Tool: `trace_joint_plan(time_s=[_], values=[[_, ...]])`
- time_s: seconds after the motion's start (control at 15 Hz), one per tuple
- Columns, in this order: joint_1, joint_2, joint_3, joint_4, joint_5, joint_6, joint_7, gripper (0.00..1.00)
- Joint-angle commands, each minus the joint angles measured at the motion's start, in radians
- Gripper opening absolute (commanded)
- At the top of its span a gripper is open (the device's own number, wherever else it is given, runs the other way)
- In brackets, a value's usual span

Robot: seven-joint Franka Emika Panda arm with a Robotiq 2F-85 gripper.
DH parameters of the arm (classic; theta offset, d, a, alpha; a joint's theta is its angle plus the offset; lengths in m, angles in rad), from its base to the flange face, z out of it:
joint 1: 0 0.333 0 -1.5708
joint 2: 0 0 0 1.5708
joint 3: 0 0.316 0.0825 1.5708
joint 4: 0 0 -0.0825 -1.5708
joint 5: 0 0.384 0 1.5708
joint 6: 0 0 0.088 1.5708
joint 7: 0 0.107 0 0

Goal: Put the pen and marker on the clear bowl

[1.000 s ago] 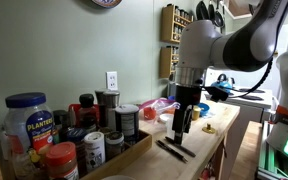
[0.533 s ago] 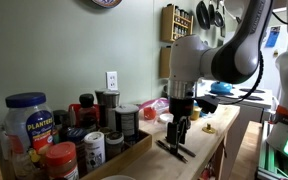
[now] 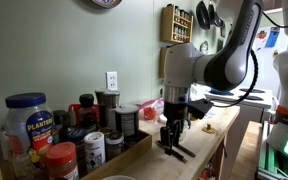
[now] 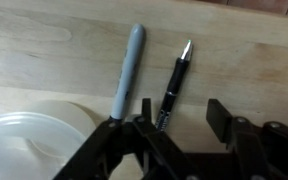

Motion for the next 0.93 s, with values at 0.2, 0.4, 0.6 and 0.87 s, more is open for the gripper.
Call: trace_joint_plan(time_s=[0.2, 0.4, 0.6, 0.87], values=[[0.037, 0.051, -0.027, 0.024, 0.0, 0.014, 0.02, 0.07], [0.022, 0.007, -0.013, 0.007, 0.042, -0.018, 0.004, 0.01], [0.006, -0.08, 0.015, -0.021, 0.111, -0.08, 0.0, 0.03], [-0.005, -0.23, 0.04, -0.046, 0.158, -0.209, 0.023, 0.03]])
